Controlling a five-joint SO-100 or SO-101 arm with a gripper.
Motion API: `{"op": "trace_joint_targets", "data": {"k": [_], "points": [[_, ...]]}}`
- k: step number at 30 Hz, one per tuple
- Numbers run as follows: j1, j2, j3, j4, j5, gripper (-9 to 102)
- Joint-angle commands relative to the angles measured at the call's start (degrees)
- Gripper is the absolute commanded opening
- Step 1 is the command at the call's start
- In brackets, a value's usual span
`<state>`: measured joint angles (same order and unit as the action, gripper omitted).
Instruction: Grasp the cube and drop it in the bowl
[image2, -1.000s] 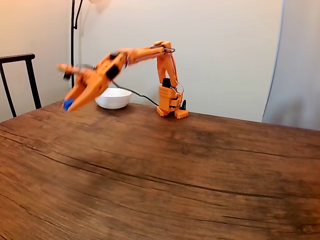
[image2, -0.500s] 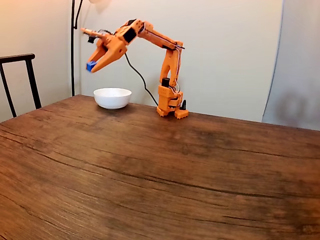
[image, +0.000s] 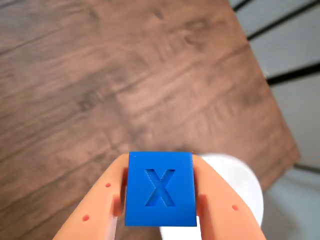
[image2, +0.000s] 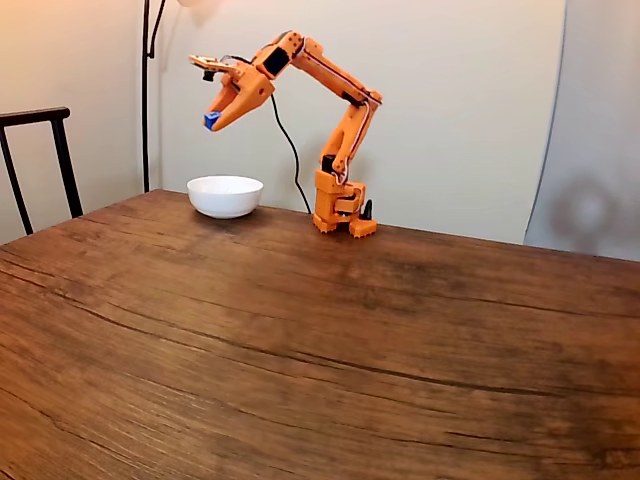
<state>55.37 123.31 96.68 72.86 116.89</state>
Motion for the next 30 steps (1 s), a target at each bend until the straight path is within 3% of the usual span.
{"op": "trace_joint_targets", "data": {"k": [1,10,21,30], "points": [[4.4,6.1,3.8,0.0,-0.1,5],[18.9,12.4,16.3,-0.4,0.4,5],[32.2,12.2,32.3,-14.9,3.4,5],[35.6,7.6,39.0,-23.6,10.5,6]]}}
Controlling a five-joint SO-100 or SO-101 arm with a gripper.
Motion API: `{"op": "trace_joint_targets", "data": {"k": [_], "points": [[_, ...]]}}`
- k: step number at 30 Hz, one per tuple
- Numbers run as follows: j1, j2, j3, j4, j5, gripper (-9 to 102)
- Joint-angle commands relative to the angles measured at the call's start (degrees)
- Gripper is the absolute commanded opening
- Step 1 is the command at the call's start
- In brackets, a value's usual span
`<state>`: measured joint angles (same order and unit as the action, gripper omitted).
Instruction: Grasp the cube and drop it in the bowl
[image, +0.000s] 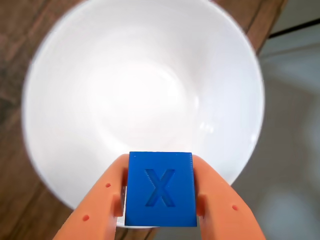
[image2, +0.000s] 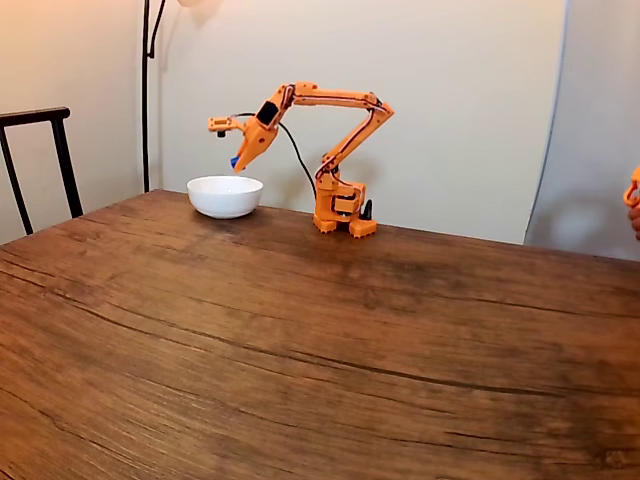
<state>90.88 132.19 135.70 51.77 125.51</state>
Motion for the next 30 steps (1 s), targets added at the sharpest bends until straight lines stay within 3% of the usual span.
{"op": "trace_joint_targets", "data": {"k": [1,9,16,23,30], "points": [[0.1,-3.1,0.1,-4.0,3.0,6],[0.0,-18.6,-7.1,-7.6,5.4,6],[-0.2,-28.6,-15.0,-6.8,9.8,24],[-0.8,-29.0,-15.8,-5.1,9.2,23],[-5.0,-21.9,-15.4,1.9,9.7,7]]}}
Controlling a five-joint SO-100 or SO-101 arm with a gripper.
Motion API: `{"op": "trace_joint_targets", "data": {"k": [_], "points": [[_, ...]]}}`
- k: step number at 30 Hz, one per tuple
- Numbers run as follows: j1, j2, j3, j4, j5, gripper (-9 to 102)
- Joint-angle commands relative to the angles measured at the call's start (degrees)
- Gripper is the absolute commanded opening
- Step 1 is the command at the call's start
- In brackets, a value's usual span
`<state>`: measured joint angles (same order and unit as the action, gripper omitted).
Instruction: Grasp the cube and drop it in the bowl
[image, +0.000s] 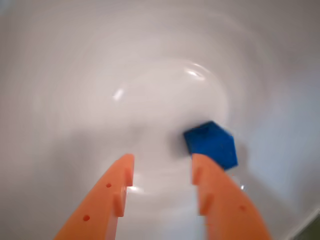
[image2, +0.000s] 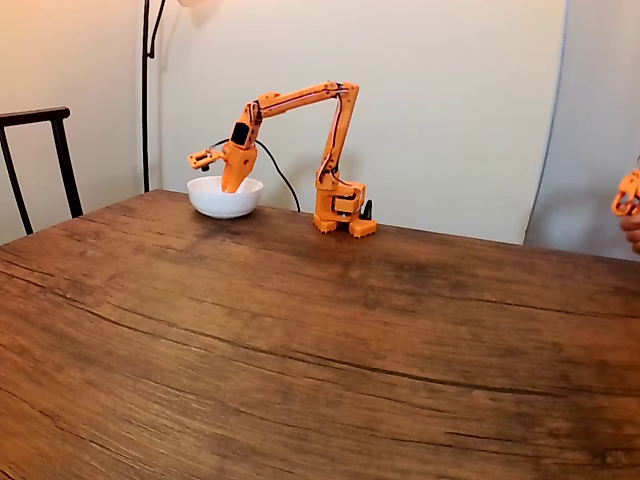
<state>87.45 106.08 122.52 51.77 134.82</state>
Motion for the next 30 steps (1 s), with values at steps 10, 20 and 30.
{"op": "trace_joint_targets", "data": {"k": [10,20,30], "points": [[-14.3,20.9,-1.6,19.2,-3.2,5],[-28.7,44.6,0.3,32.6,-13.4,5],[-47.5,67.3,13.1,34.6,-26.4,5]]}}
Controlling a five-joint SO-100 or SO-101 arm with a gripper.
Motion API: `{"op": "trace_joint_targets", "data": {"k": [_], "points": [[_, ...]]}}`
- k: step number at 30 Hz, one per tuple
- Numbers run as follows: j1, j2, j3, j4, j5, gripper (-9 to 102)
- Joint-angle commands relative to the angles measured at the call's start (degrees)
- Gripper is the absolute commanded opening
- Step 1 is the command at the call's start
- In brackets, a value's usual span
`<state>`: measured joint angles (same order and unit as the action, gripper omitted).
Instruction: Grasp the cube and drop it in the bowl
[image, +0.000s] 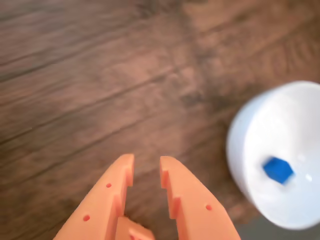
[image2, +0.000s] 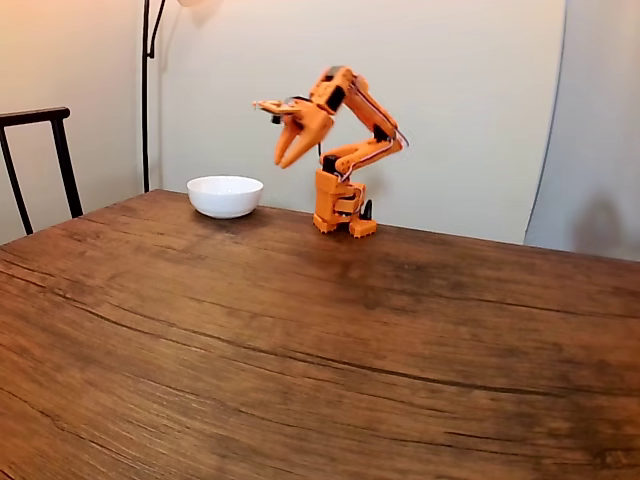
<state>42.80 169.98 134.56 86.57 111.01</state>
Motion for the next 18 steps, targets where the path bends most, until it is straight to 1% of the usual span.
{"op": "trace_joint_targets", "data": {"k": [1,6,11,15,18], "points": [[-5.0,5.8,2.1,-0.4,-3.7,5],[-12.6,15.8,8.0,-0.7,-7.2,5],[-19.7,20.7,12.2,-1.2,-6.8,5],[-25.2,20.5,14.3,-5.9,-6.4,5],[-27.3,20.5,18.5,-10.6,-6.4,5]]}}
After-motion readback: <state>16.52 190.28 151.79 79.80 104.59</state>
